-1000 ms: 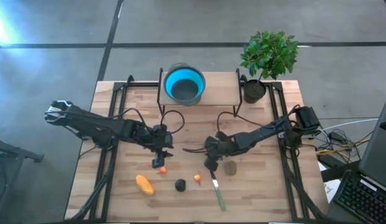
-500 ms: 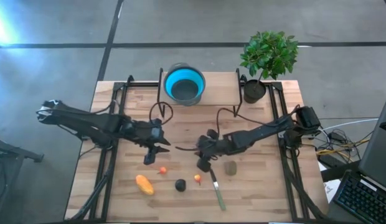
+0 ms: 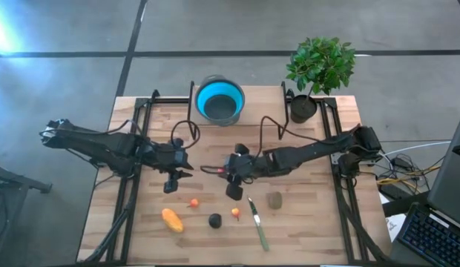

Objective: Pick & Place Fruit
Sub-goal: Put the top orange pear into the blue strainer bowl

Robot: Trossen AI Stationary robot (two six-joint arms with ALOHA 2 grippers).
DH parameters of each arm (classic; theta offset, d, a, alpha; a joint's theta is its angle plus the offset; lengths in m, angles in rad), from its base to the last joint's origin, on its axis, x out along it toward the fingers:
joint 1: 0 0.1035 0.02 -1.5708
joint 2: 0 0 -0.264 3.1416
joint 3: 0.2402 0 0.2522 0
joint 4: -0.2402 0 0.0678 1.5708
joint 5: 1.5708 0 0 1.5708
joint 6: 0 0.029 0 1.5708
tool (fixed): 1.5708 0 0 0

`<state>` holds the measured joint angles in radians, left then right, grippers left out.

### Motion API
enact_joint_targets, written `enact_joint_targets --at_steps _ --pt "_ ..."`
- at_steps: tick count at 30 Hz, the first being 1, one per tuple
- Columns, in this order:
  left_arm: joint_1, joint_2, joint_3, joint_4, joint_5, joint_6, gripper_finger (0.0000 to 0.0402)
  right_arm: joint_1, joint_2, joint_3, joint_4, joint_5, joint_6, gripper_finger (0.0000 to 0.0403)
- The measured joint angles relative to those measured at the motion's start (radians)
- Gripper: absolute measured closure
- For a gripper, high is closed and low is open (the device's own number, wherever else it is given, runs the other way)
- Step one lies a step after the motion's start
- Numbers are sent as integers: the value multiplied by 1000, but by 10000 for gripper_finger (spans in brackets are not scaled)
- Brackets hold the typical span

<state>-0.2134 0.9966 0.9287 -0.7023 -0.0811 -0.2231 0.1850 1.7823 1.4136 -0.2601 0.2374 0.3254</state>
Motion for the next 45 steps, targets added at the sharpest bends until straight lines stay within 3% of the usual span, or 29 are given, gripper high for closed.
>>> enact_joint_targets --at_steps 12,32,45 --pt "0 1 0 -70 0 -54 294 -127 -21 111 -47 -12 -147 313" --pt "2 1 0 -89 -23 -126 298 -453 -38 191 -51 -38 -158 309" --pt "2 2 0 -68 -23 -126 298 -504 4 189 -103 -89 -152 309"
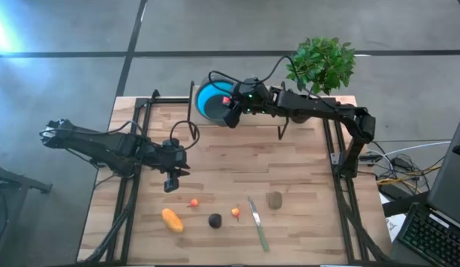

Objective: Pick & Place Fruit
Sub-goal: Put the top orange pear into the blue strainer bowl

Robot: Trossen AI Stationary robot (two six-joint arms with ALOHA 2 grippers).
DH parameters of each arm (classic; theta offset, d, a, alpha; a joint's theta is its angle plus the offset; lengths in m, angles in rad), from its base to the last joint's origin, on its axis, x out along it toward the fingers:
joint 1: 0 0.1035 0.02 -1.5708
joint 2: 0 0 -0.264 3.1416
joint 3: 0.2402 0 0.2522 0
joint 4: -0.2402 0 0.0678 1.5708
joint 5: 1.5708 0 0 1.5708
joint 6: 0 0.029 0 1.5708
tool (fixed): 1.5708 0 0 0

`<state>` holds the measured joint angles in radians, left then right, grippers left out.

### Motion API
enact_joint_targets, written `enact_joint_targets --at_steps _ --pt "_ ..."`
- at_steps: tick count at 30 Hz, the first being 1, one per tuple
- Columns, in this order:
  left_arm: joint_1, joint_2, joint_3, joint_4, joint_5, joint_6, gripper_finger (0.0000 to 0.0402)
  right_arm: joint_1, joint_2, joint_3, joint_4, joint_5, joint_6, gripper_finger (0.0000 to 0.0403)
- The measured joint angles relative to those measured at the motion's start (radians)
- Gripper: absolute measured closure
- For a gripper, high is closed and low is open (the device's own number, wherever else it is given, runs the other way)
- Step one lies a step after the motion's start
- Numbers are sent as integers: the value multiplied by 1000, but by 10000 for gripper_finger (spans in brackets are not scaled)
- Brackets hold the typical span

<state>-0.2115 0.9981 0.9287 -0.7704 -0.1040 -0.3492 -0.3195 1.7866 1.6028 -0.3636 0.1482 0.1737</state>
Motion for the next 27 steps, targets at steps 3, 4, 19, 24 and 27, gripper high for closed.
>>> enact_joint_targets --at_steps 3,4,19,24,27 --pt "0 0 0 0 0 0 298 -2 0 0 -15 -2 5 311" --pt "0 0 0 1 0 0 298 -2 0 0 -24 -3 6 313" --pt "0 0 0 15 0 0 298 -6 0 -2 -109 0 -1 316" --pt "0 0 0 15 1 0 298 -8 0 -2 -112 0 -1 302" --pt "0 0 0 15 2 -1 298 -9 0 -2 -112 1 -1 293"
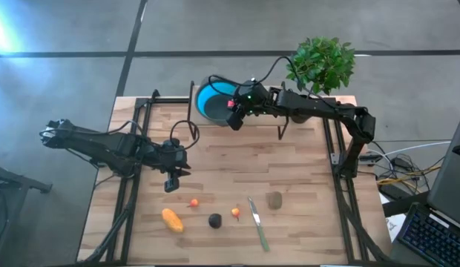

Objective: Pick & Place Fruit
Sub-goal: Put the top orange pear into the blue strainer bowl, then put the left orange pear into the blue strainer bowl

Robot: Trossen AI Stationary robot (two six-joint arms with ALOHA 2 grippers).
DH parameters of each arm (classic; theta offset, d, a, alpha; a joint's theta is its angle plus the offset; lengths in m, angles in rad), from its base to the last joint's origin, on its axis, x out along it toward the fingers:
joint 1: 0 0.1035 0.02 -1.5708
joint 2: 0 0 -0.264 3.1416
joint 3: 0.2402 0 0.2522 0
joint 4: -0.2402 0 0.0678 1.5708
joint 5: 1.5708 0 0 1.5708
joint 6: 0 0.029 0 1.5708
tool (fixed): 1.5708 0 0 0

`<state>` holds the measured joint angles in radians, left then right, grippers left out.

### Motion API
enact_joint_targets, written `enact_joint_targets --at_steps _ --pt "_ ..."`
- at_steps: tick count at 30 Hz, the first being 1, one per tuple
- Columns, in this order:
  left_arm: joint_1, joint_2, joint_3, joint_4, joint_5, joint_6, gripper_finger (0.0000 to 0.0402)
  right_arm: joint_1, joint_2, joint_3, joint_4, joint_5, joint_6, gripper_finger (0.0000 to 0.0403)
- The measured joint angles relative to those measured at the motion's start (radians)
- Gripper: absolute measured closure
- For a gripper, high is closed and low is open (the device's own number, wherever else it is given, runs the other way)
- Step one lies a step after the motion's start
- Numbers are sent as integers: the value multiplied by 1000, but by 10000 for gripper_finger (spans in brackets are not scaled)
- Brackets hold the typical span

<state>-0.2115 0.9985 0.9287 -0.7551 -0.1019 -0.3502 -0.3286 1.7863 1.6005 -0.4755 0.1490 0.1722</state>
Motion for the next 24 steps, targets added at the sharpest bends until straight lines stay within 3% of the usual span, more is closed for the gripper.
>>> enact_joint_targets --at_steps 13,24 --pt "0 0 0 0 1 -2 298 0 0 0 0 11 -27 264" --pt "0 0 0 0 -2 -3 292 0 0 0 0 11 -49 209"
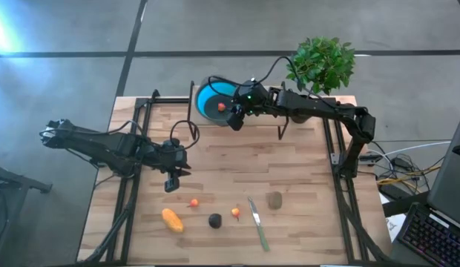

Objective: Pick & Place Fruit
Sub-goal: Put the left orange pear into the blue strainer bowl

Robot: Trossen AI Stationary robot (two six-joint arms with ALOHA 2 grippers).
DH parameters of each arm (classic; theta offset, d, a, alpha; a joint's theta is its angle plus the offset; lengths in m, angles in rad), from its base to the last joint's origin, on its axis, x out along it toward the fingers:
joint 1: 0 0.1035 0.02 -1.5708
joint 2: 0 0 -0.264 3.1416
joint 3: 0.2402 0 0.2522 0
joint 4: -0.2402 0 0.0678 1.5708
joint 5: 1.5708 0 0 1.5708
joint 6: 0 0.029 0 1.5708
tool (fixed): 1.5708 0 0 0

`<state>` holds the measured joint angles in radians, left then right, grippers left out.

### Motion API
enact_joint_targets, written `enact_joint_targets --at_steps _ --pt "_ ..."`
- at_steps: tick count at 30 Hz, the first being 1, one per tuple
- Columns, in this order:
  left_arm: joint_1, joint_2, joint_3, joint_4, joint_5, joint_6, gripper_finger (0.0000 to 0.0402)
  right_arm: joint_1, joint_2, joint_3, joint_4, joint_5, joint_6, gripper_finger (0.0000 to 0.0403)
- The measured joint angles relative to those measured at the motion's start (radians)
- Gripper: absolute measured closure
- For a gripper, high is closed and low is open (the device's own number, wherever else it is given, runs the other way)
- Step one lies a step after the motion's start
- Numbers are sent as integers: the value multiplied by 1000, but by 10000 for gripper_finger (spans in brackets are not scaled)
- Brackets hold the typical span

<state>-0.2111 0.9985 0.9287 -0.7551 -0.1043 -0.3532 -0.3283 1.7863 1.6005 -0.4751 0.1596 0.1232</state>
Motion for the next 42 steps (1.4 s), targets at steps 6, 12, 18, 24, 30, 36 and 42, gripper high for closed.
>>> enact_joint_targets --at_steps 6,12,18,24,30,36,42 --pt "0 0 0 0 0 -56 233 0 -30 4 -1 0 -5 190" --pt "0 0 0 0 15 -275 174 1 -101 5 -47 -1 -49 190" --pt "-10 5 -1 0 16 -339 167 1 -198 2 -161 -4 -33 210" --pt "-47 62 -1 0 17 -242 168 17 -285 -6 -208 -4 5 233" --pt "-83 128 -1 10 18 -228 168 30 -361 -62 -208 -3 35 256" --pt "-124 185 -1 11 18 -224 168 37 -436 -169 -189 0 107 279" --pt "-168 254 -1 37 18 -229 168 37 -504 -265 -137 3 192 304"
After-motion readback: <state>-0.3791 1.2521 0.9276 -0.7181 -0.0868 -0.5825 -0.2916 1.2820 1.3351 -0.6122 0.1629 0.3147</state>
